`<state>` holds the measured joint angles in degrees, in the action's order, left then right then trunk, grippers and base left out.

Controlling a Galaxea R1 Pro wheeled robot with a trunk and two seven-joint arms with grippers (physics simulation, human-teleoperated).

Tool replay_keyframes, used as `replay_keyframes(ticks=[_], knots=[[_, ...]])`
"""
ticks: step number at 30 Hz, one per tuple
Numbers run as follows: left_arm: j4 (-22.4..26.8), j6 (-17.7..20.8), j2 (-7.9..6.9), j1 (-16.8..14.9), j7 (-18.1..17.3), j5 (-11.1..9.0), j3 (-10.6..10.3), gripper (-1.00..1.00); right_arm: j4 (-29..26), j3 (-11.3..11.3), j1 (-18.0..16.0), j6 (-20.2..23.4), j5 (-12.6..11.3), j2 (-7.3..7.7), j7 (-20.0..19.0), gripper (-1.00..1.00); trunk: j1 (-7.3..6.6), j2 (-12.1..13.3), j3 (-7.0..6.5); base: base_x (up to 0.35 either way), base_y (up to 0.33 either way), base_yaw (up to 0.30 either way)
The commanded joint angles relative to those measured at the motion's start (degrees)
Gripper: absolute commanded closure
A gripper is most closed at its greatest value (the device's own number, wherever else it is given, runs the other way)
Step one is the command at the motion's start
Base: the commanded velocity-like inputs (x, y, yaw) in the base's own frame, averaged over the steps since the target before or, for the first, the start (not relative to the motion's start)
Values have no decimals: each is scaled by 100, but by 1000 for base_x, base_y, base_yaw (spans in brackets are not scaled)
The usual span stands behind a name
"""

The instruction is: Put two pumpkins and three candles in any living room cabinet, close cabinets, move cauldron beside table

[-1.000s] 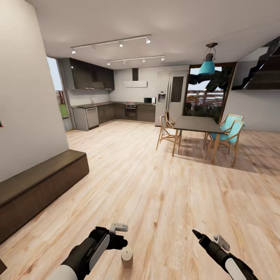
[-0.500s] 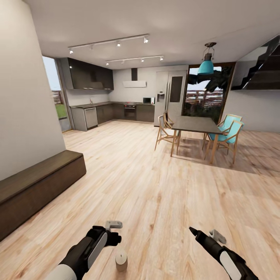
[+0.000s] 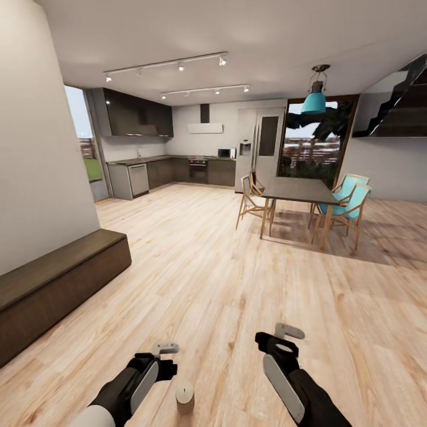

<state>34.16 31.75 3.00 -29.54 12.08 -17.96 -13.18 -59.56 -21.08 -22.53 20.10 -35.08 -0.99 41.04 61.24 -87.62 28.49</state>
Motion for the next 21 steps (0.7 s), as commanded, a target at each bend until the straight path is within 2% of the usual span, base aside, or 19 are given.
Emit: replay_keyframes(ticks=[1, 8, 12, 21], knots=[[-90, -15, -3, -2, 50, -62, 53, -100, -33, -95, -5, 32, -41, -4, 121, -100, 0, -4, 6, 0, 0, 0], [-588, -224, 0, 2, 48, -75, 216, -100, -40, -213, -6, 47, -73, -21, 192, -100, 0, -4, 6, 0, 0, 0], [-658, -257, 1, 7, 51, -74, 234, -100, -42, -241, -6, 52, -76, -23, 177, -100, 0, -4, 6, 0, 0, 0], [-698, -282, -9, 9, 41, -83, 251, -100, -81, -248, -6, 72, -76, -18, -183, -100, 0, -4, 6, 0, 0, 0]])
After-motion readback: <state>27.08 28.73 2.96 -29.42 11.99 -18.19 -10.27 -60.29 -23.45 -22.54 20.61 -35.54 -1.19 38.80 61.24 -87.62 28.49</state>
